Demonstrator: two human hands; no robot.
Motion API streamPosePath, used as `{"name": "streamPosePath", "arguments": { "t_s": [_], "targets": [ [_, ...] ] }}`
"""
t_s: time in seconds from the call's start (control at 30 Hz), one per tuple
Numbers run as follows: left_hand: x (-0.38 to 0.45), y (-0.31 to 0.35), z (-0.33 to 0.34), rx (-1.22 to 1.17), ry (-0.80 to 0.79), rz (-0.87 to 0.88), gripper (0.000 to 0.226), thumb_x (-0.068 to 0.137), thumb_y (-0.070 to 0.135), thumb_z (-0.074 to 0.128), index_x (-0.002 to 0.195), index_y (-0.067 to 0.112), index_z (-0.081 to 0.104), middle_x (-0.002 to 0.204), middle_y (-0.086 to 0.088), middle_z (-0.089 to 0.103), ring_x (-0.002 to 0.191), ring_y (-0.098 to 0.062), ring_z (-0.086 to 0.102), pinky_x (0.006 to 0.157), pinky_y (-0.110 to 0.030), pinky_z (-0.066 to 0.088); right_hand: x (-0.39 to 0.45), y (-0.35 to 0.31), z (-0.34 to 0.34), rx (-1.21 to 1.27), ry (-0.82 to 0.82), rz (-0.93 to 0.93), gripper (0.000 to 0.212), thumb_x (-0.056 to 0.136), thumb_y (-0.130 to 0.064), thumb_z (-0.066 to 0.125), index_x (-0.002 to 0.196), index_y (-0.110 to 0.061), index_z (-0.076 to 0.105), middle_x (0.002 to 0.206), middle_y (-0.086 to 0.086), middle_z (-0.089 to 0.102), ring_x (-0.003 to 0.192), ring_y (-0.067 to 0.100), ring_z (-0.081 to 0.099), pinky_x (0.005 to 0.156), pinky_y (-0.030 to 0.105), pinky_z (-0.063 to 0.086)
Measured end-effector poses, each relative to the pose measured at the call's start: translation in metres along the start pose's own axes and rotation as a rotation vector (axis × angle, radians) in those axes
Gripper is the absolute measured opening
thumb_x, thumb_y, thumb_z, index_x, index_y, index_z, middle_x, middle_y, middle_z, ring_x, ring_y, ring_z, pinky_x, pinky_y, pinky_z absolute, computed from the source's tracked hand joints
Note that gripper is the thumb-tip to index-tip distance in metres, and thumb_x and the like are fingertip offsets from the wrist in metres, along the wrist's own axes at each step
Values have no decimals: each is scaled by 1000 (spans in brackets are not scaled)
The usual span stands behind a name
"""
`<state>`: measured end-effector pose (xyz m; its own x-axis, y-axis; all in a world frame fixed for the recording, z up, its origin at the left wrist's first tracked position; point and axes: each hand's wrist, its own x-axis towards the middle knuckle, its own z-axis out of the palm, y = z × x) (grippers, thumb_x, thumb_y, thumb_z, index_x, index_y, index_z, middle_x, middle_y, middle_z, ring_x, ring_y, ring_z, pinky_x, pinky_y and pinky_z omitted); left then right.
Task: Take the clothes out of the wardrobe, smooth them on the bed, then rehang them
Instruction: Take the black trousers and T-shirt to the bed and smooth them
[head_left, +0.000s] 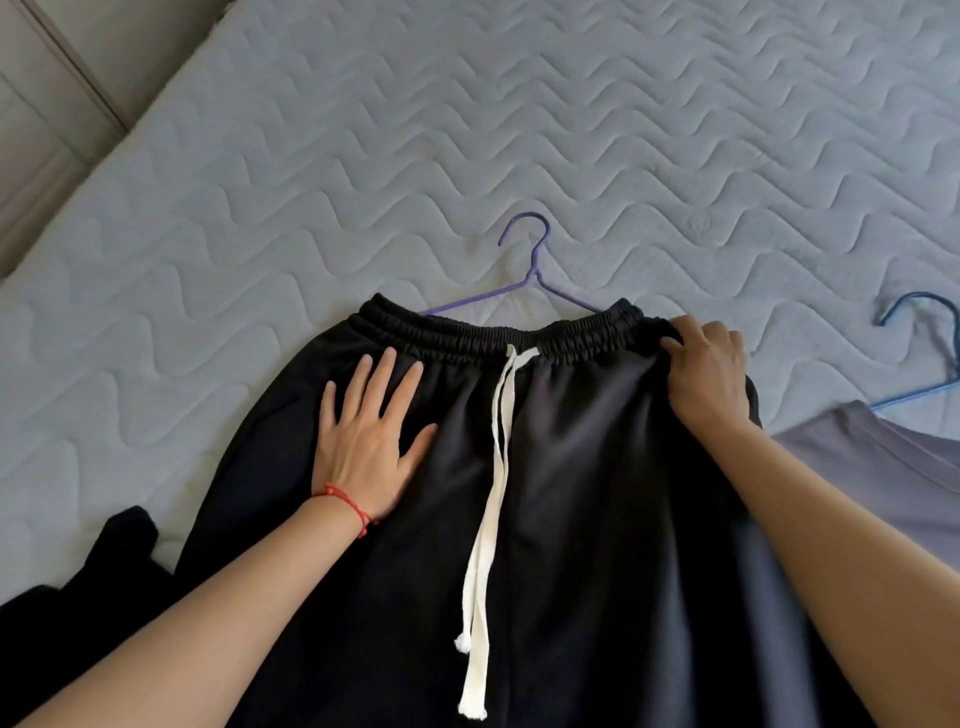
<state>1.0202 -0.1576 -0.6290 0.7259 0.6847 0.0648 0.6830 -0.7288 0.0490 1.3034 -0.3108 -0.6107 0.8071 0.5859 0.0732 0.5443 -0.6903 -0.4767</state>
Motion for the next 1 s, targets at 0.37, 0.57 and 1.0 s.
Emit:
{"name": "streamPosePath", "arguments": {
  "t_s": [0.37,0.57,1.0],
  "targets": [
    [-22,15,-18,-18,-115,-112,57,95,38,35,147,23,17,156,-11,13,144,-31,11,112,-57,12,-153,-12,0,-239,-222,-308,64,90,-55,13,144,-26,29,154,-1,23,143,21,20,114,43,14],
    [-128,21,-48,-172,-126,-170,53,91,28,51,141,15,36,154,-11,22,143,-31,16,111,-56,19,-187,-8,-19,-269,-210,-92,52,96,-40,31,144,-20,29,155,7,22,144,24,15,115,37,4],
    [-351,-3,-106,-602,50,-514,40,82,29,47,112,6,62,115,-11,60,108,-15,48,89,-29,42,-465,-128,-26,356,-230,354,25,80,-23,55,99,-11,67,88,-13,54,87,19,58,79,22,38]
  ]
}}
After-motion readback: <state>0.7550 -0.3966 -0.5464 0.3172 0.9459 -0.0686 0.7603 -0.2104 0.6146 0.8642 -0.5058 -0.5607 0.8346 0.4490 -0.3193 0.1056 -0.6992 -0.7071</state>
